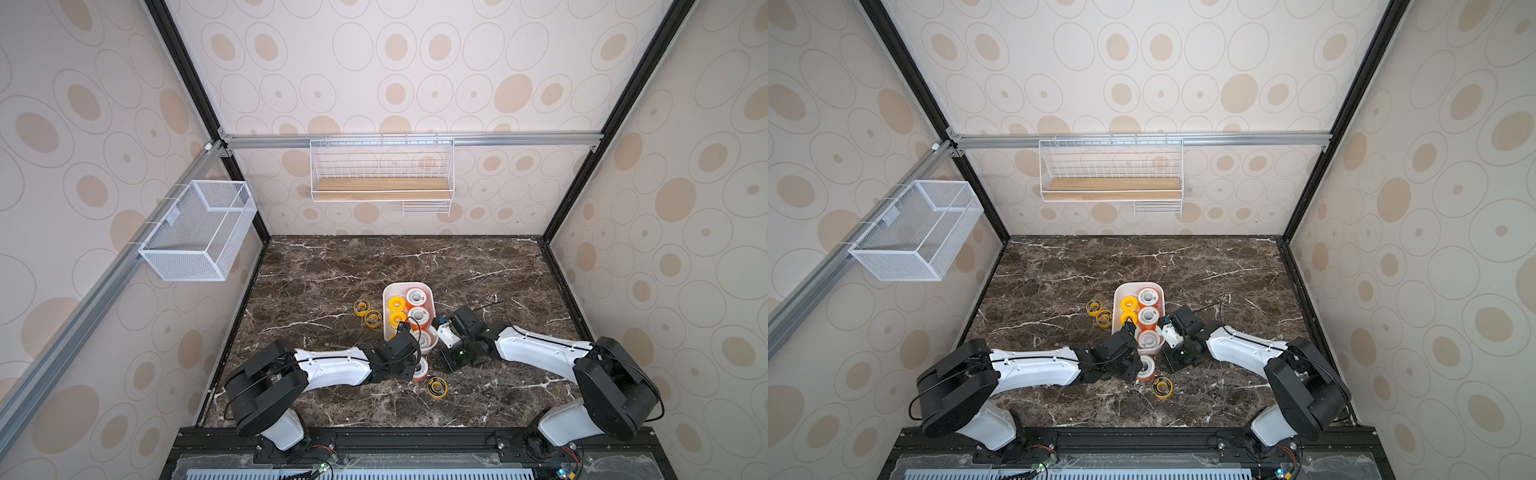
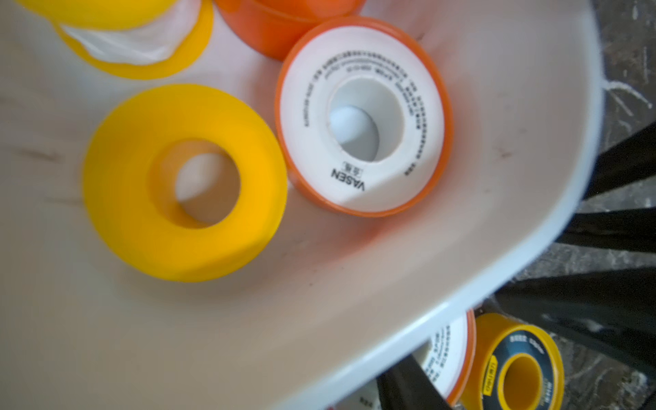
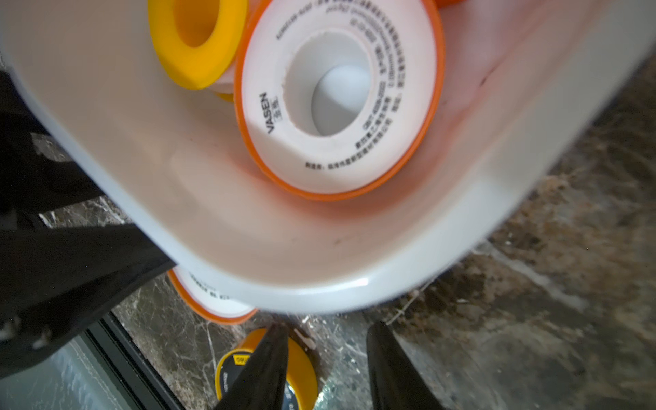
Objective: Put the sealing tape into the storage box
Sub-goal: Pick up the sealing tape at the center of the board.
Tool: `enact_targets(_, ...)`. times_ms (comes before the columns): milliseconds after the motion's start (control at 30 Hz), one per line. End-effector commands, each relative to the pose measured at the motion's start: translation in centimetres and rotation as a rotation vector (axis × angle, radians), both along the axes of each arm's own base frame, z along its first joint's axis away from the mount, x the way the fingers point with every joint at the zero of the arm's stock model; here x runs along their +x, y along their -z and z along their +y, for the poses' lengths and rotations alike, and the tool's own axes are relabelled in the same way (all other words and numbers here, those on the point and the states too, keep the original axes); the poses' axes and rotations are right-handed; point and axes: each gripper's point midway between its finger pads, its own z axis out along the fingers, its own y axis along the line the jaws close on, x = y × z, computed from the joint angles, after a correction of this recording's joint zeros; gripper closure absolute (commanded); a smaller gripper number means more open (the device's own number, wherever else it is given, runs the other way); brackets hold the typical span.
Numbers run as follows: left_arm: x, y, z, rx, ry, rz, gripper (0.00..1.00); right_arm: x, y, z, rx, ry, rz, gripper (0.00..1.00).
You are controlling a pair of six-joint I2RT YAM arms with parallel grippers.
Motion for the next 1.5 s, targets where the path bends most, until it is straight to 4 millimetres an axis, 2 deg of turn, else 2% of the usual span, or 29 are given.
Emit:
enact_targets(0,-0.4,-0.1,2.7,0.096,-0.041,-0.021,0.53,-0.6,0.0,-0.5,-0.018,-0.016,-0.002,0.58)
enact_targets(233,-1.0,0.2,6.2,0.191,-0.074,-0.041,0.51,-0.2,-0.2,-0.4,-0.02,-0.014,-0.017,0.57)
enact_targets(500,-1.3,1.1,5.9,0.204,-0.053,-0.014,0.52,-0.1,-0.4,-0.2,-0.015,-0.015,-0.017,0.57)
enact_targets(700,-1.3,2.0,6.7,0.255,-0.074,-0.005,0.59,0.1,-0.6,-0.4,-0.02,-0.008,-0.028,0.57)
enact_targets(800,-1.3,2.3,6.8,0.271,-0.08,0.001,0.67,0.4,-0.9,-0.5,-0.025,0.01,-0.046,0.56)
enact_targets(933,-1.2,1.4,7.5,0.272,-0.101,-0.021,0.72,0.9,-1.4,-0.5,-0.024,0.03,-0.072,0.56)
enact_targets(1200,-1.6,-0.3,9.2,0.27,-0.13,-0.053,0.72,2.2,-2.6,-0.8,-0.014,0.082,-0.103,0.56)
enact_targets(1333,-2.3,-1.2,10.8,0.284,-0.146,-0.058,0.72,2.9,-3.3,-1.0,0.018,0.105,-0.095,0.55)
enact_targets(1467,-2.7,-3.0,13.1,0.293,-0.185,-0.102,0.71,3.8,-3.8,-1.4,0.038,0.127,-0.095,0.55)
